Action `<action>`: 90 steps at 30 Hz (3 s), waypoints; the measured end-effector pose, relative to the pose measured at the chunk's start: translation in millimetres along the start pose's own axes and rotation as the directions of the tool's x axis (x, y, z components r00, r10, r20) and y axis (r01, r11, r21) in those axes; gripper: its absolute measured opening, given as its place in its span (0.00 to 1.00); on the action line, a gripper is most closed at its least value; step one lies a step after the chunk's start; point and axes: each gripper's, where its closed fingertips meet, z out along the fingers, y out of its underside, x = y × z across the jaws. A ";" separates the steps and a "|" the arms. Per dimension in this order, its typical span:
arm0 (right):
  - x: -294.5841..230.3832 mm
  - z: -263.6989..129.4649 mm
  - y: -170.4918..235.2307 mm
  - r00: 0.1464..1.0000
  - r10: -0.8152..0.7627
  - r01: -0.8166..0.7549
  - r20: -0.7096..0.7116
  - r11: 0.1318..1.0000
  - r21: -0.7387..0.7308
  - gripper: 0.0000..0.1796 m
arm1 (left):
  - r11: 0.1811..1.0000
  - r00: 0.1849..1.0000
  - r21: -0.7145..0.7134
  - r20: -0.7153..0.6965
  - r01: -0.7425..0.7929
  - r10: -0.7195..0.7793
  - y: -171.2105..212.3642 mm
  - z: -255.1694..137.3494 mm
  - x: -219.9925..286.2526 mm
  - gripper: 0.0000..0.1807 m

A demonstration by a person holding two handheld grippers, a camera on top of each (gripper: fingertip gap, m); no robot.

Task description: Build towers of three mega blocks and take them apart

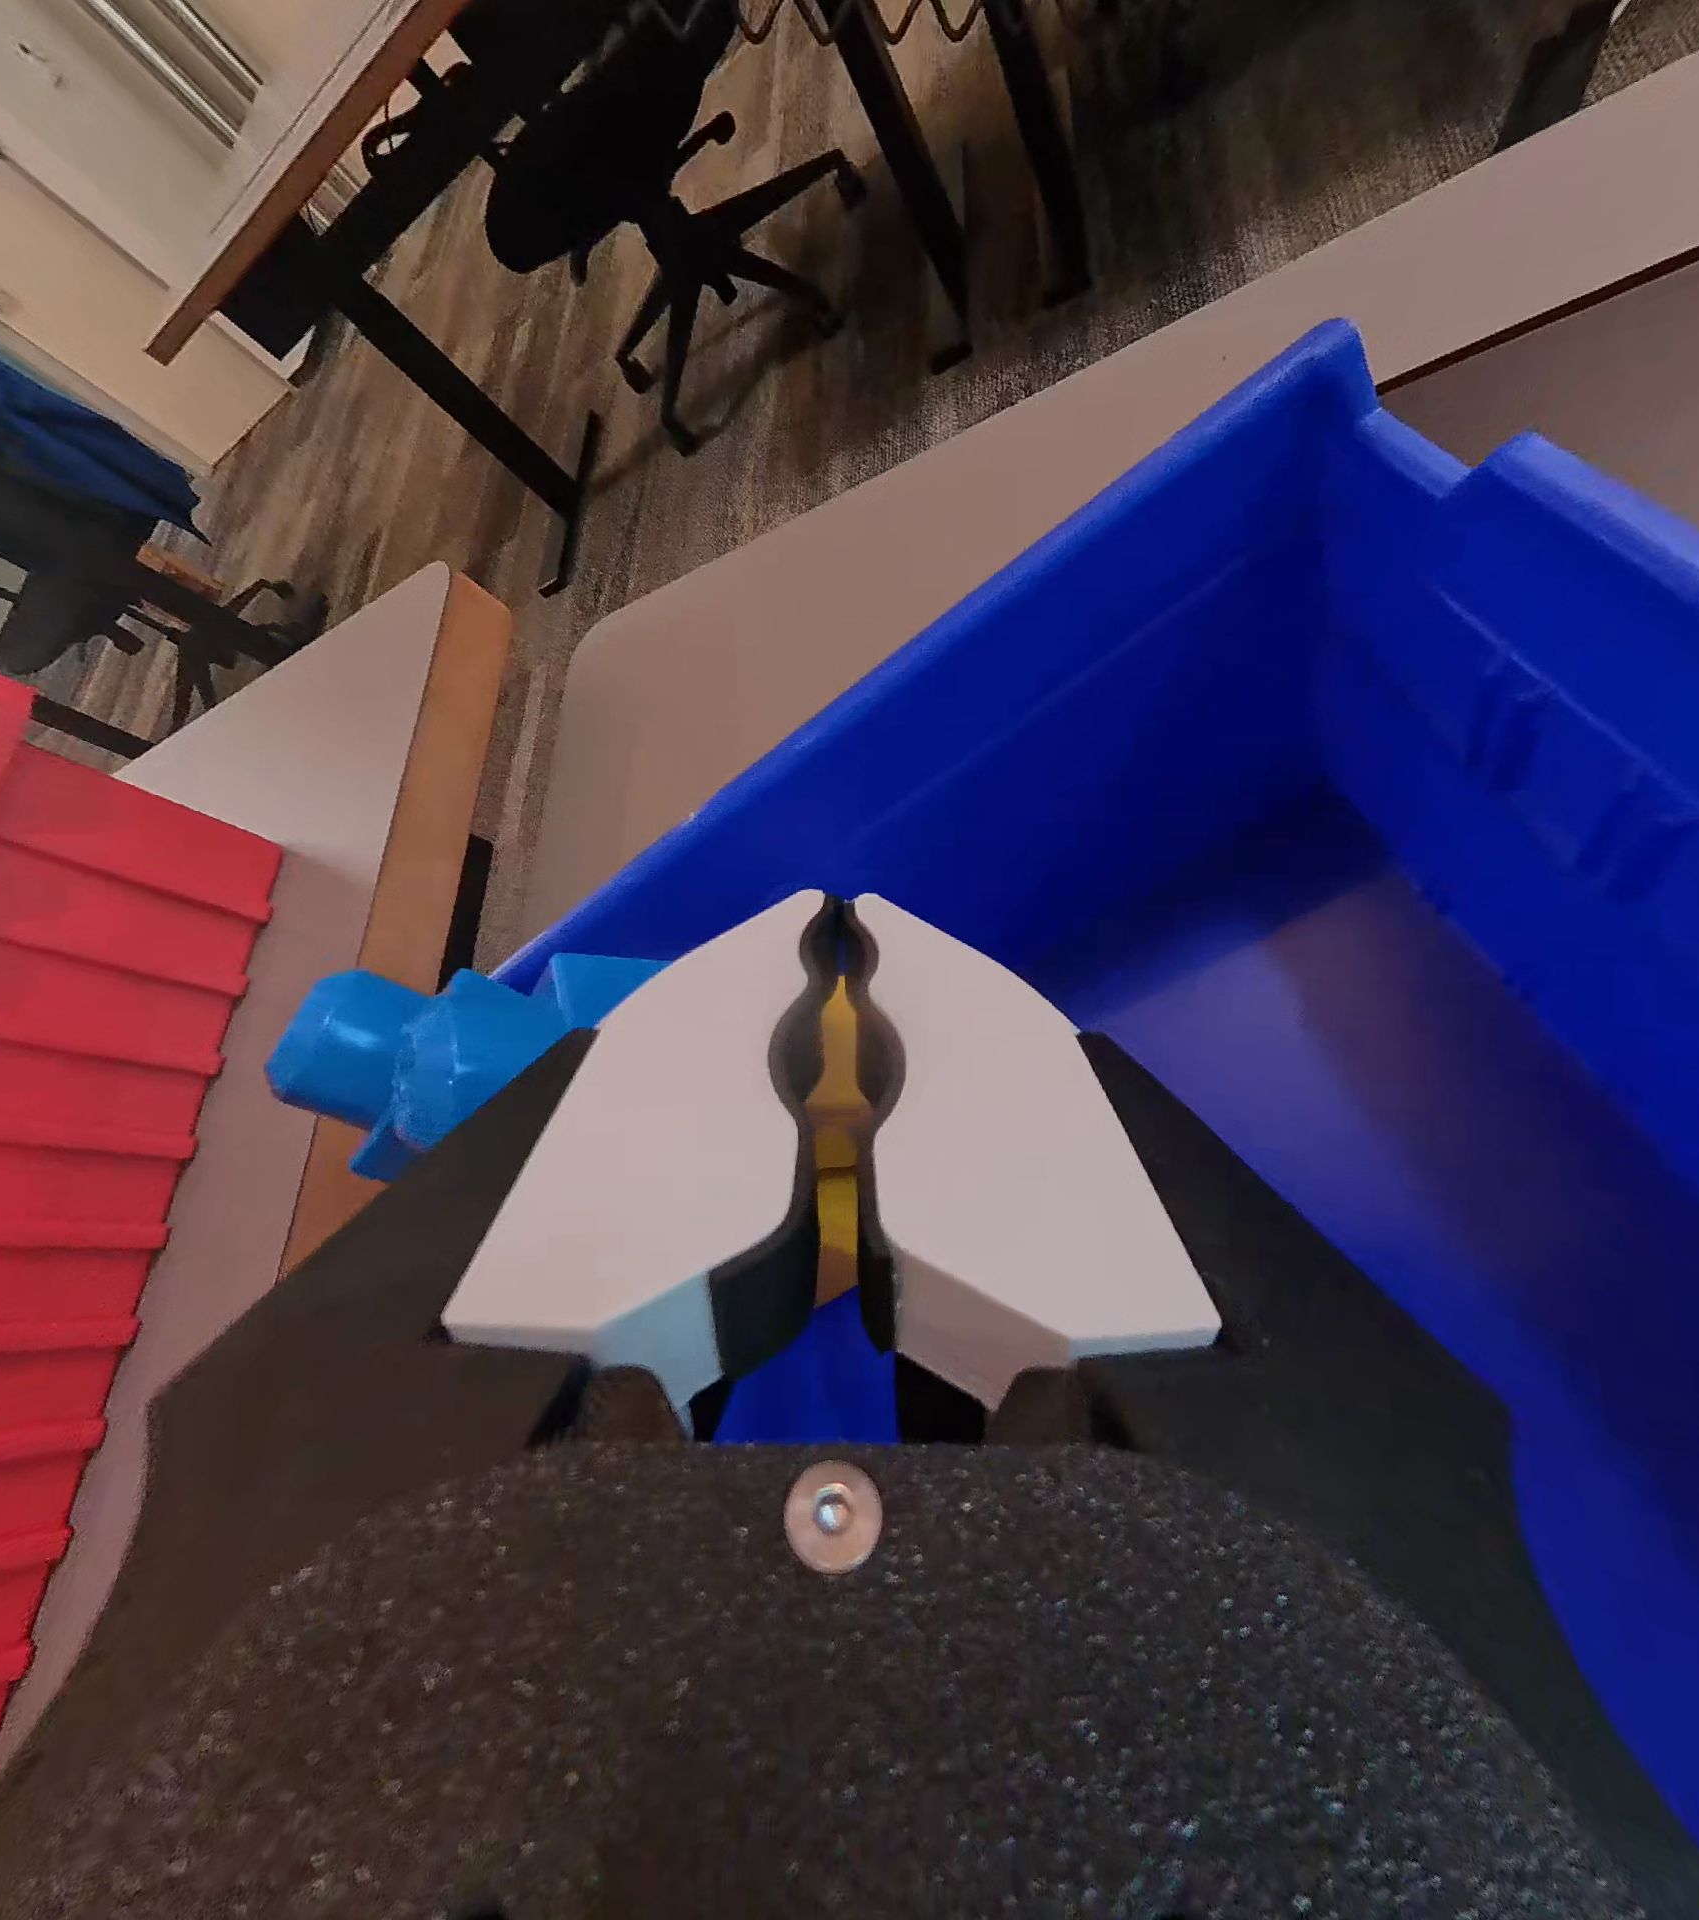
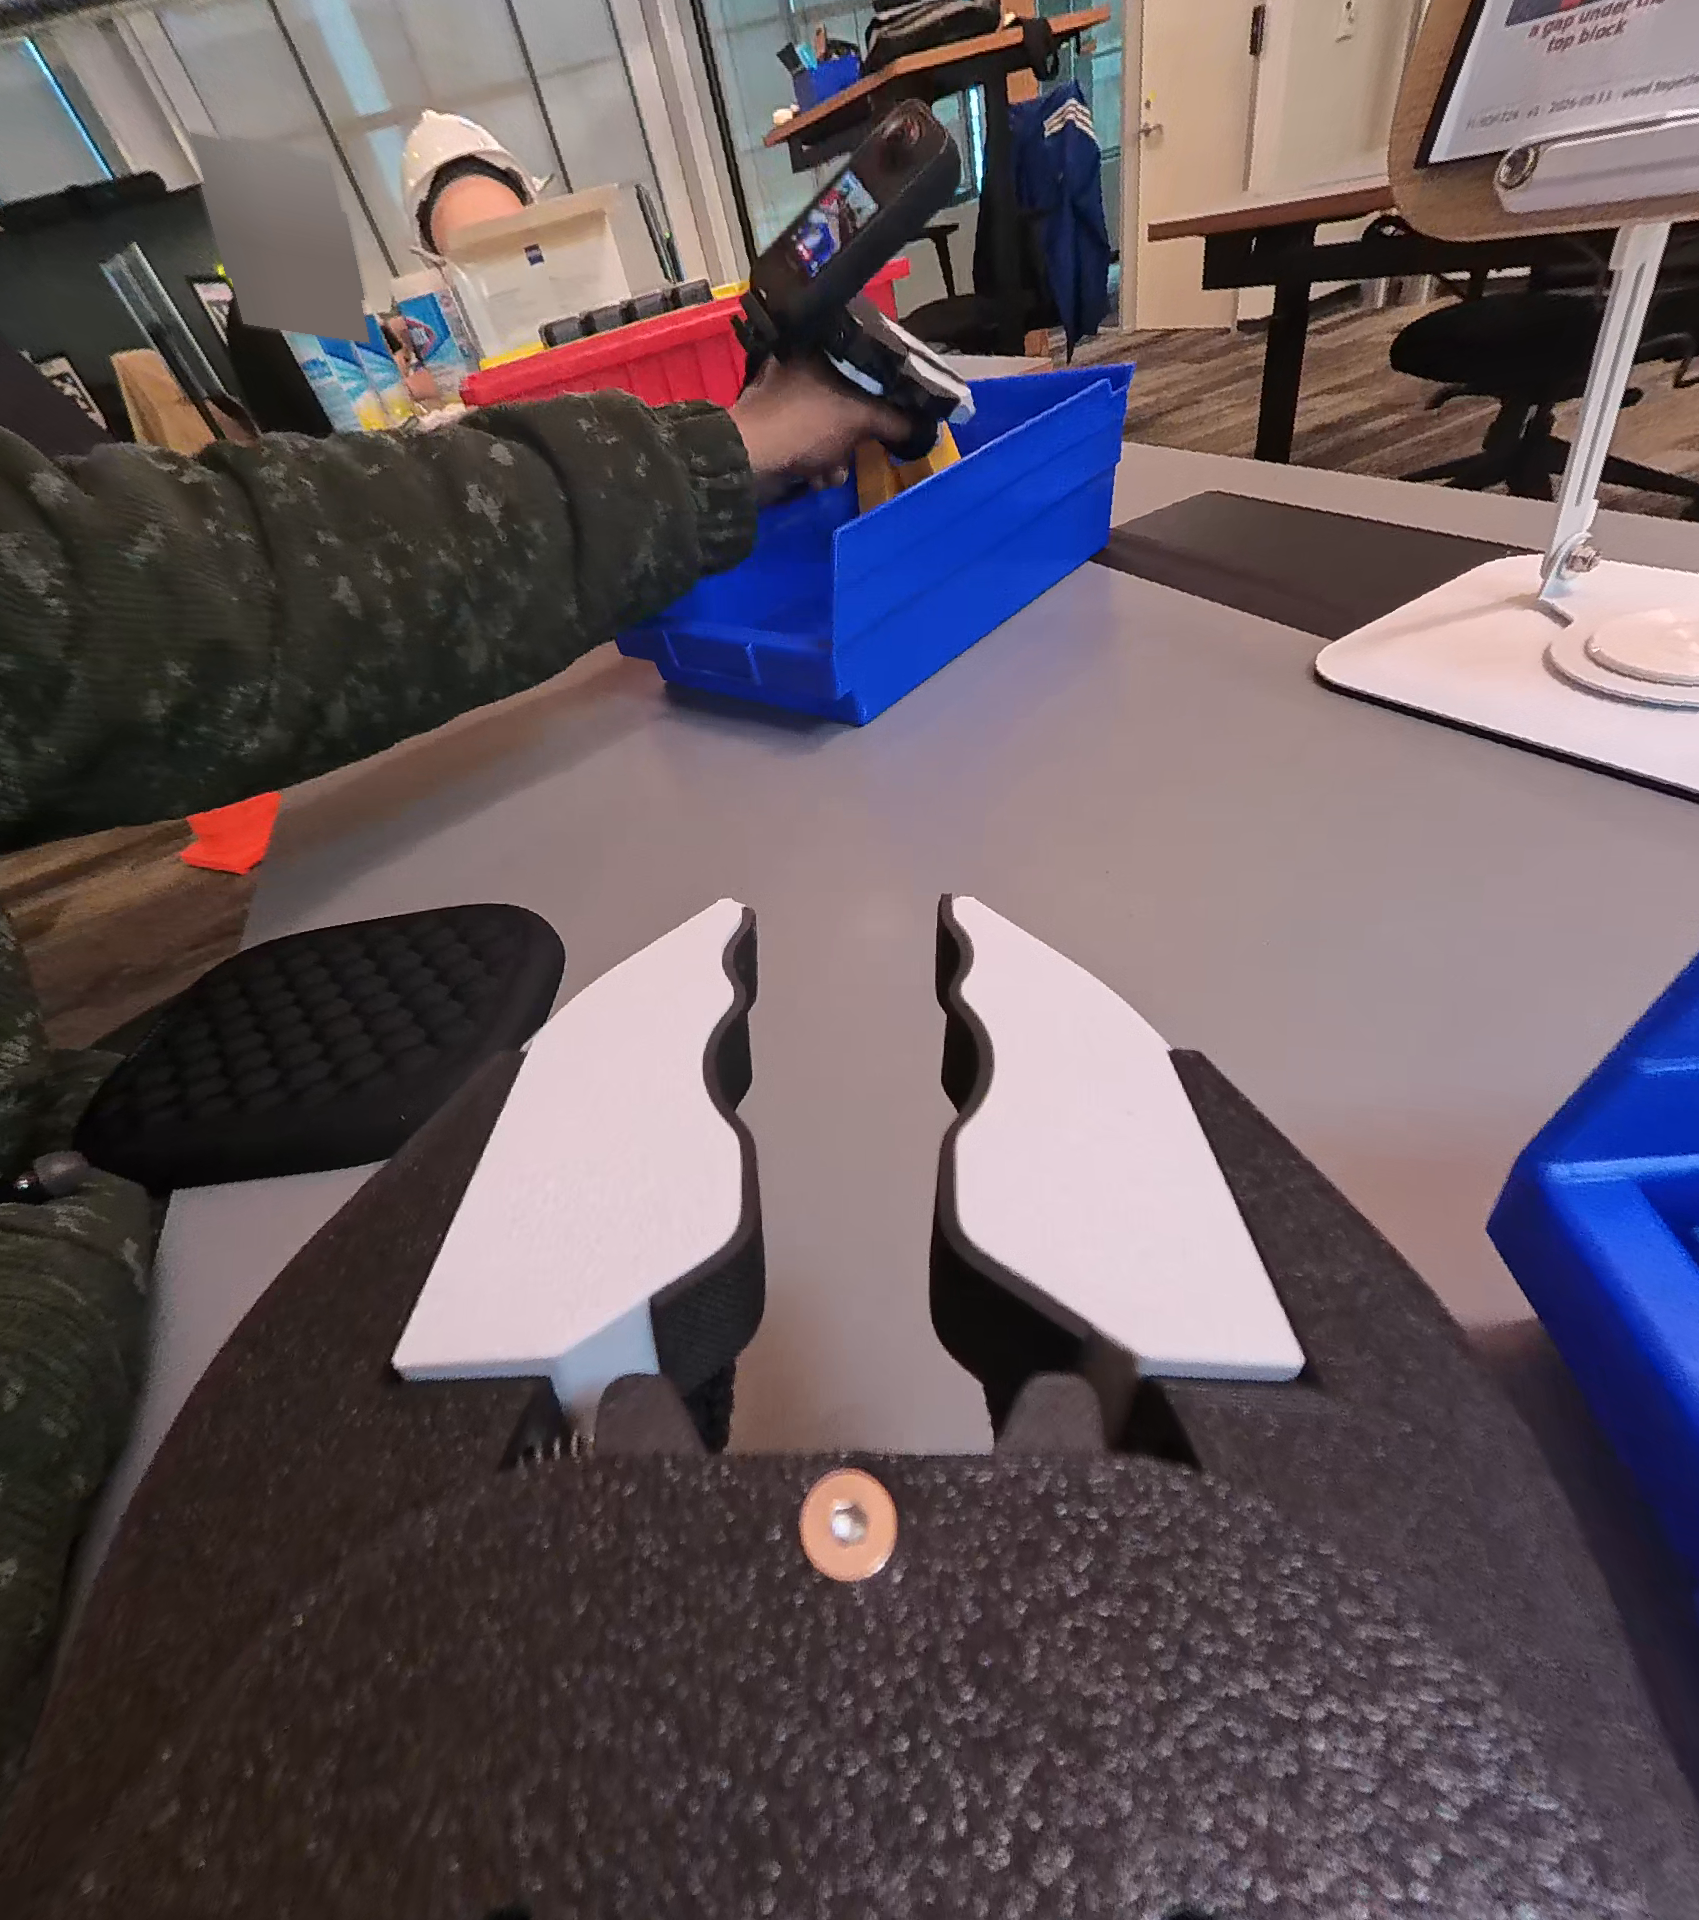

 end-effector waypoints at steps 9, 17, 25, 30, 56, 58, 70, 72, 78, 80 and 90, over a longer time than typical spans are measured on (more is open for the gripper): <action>-1.1 -0.6 -1.2 1.000 0.005 -0.005 0.007 1.000 0.005 0.18 | 0.971 0.966 0.064 -0.140 0.229 -0.218 3.4 -11.0 17.3 0.15; -3.7 0.8 1.2 1.000 0.009 -0.009 0.018 1.000 -0.006 0.18 | 0.836 0.802 0.026 -0.299 0.548 -0.516 11.6 -23.2 41.6 0.35; -5.9 1.2 2.9 1.000 0.015 -0.015 0.027 1.000 -0.012 0.18 | 0.832 0.798 -0.001 -0.281 0.555 -0.533 13.3 -24.3 41.7 0.37; -6.1 3.3 7.6 0.999 0.026 -0.025 0.035 0.999 -0.031 0.18 | 0.860 0.831 -0.001 -0.257 0.510 -0.493 13.1 -19.4 41.5 0.37; -4.4 -1.3 7.0 0.999 0.032 -0.031 0.036 0.999 -0.028 0.18 | 0.693 0.693 -0.003 -0.031 0.721 -0.721 25.1 12.7 -8.1 0.25; -3.3 -2.4 6.7 0.999 0.026 -0.025 0.031 0.999 -0.028 0.18 | 0.708 0.708 -0.008 -0.029 0.706 -0.706 23.8 13.1 -7.3 0.24; -2.4 -5.5 1.9 1.000 -0.001 0.001 0.020 1.000 -0.002 0.18 | 0.799 0.897 0.407 -0.221 0.442 -0.383 -86.6 -114.9 16.3 0.24; -1.6 -5.6 0.0 1.000 -0.010 0.009 0.009 1.000 0.012 0.18 | 0.797 0.941 0.506 -0.250 0.329 -0.229 -109.9 -163.6 41.4 0.24; 0.4 -9.1 -17.5 0.996 -0.052 0.059 -0.068 0.993 0.106 0.24 | 0.756 0.905 0.647 -0.375 0.100 0.201 -114.0 -296.3 160.1 0.24; -1.3 -10.4 -29.8 0.994 -0.053 0.066 -0.097 0.988 0.140 0.26 | 0.738 0.853 0.672 -0.416 0.055 0.315 -98.8 -329.6 203.4 0.24; -46.1 32.5 -61.3 0.988 -0.137 0.145 -0.076 0.982 0.119 0.33 | 0.691 0.753 0.718 -0.410 -0.081 0.514 -35.7 -366.7 318.7 0.24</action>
